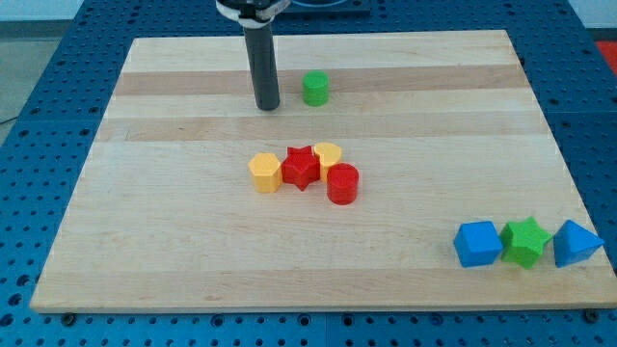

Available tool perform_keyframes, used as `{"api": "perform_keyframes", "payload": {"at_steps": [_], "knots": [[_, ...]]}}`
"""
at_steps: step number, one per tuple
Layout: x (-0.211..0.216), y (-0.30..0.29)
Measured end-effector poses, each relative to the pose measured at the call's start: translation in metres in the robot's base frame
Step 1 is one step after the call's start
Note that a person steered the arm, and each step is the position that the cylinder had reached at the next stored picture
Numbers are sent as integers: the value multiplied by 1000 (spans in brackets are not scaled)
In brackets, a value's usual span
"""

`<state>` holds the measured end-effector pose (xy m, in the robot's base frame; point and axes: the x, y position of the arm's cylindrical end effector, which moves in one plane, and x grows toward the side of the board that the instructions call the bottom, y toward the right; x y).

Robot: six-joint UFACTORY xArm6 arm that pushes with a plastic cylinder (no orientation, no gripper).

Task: Move the green circle to the top of the board

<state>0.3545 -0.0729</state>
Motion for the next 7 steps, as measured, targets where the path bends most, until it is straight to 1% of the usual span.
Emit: {"api": "perform_keyframes", "payload": {"at_steps": [1,2,3,4,5,6,7], "knots": [[13,35],[-5,56],[-38,31],[-42,18],[-21,48],[-7,97],[-30,98]]}}
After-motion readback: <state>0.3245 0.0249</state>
